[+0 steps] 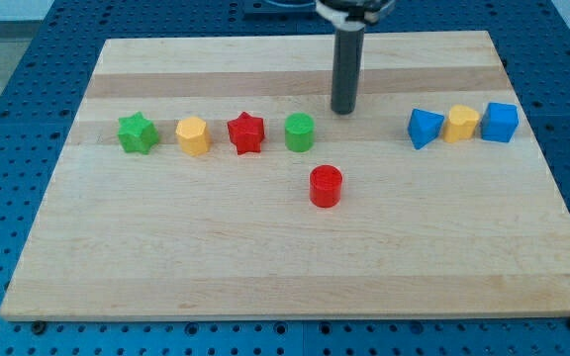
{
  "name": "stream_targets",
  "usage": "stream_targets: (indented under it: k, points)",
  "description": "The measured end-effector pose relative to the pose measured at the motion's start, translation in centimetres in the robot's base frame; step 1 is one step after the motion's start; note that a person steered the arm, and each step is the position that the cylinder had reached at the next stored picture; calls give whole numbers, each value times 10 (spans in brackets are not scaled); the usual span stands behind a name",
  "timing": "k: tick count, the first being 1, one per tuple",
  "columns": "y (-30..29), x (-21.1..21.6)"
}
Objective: Move the blue triangle to the right side of the red circle
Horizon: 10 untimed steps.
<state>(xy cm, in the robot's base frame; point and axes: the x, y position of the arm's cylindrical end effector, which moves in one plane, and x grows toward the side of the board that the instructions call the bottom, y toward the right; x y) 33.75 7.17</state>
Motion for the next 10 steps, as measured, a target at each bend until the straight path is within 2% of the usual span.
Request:
stream_targets:
  k: [1, 3, 4, 5, 7, 8, 9, 10]
  points:
    - [26, 6]
    - [65, 63]
    - [62, 69]
    - [57, 50]
    - [85, 48]
    - [104, 80]
    - [126, 129]
    - [120, 134]
